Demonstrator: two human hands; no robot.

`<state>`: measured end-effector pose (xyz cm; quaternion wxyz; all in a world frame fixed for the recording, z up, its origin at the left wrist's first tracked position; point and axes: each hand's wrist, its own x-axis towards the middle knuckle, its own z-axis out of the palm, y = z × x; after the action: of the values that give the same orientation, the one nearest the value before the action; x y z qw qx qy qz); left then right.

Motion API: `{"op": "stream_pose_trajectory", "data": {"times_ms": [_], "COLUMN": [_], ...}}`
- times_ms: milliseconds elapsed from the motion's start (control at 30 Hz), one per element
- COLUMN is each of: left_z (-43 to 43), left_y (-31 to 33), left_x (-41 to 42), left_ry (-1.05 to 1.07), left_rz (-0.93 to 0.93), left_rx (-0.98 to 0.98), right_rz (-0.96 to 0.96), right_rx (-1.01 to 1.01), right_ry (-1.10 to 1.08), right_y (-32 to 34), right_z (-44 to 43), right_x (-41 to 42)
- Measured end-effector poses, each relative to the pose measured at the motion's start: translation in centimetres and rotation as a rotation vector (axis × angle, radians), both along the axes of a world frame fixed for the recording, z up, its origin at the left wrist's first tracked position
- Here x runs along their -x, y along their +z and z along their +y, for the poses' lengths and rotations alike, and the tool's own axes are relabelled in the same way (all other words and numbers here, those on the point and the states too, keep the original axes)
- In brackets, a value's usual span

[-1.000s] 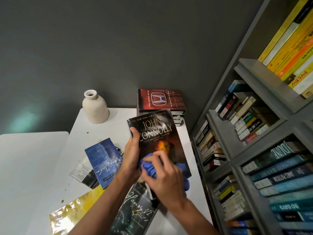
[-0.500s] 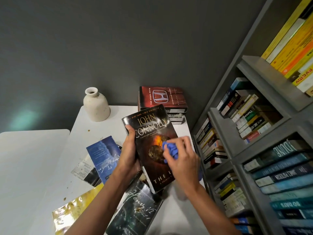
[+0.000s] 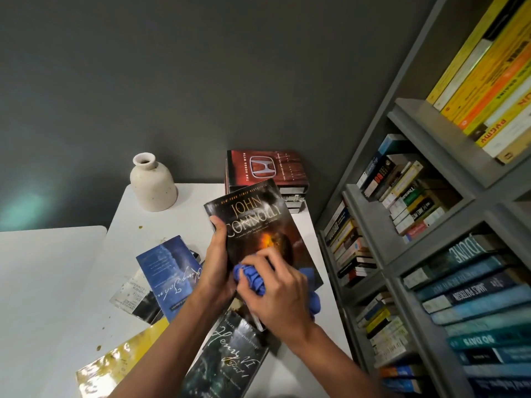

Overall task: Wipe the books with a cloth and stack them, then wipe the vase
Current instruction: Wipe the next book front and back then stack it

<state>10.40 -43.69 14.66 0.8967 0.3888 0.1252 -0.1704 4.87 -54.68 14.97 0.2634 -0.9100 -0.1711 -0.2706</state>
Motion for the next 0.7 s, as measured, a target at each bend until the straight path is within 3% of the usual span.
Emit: {"op": "stream_pose_trajectory", "data": {"times_ms": [167,367,433,567,700], "left_z": [-0.7,0.8,0.9,0.2,0.0], "left_y": [0.6,1.2,1.1,1.4,1.3], "left_x": [0.4,0.0,0.3,1.1,0.9], "left_ry": [-0.032,-0.024,-0.036,-0.043,-0.053], "left_rz": [-0.007,0.002,0.012,0.019,0.007], "left_rx": [-0.087,0.081,0.107,0.082,0.015], "right_rz": [-0.010,0.004,-0.018,-0.037,-0.066], "right_rx": [-0.069,0.031,0.047,-0.139,-0.035], "right_ry": [-0.154,0.063,-0.056,-0.353,-0.175], "right_y": [2.3,-0.7,-0.5,2.2,1.6], "right_z": [0.7,-0.6,-1.6,-2.7,0.9], "right_x": [-3.4,1.5,-0.1,-5.0,-2.9]}}
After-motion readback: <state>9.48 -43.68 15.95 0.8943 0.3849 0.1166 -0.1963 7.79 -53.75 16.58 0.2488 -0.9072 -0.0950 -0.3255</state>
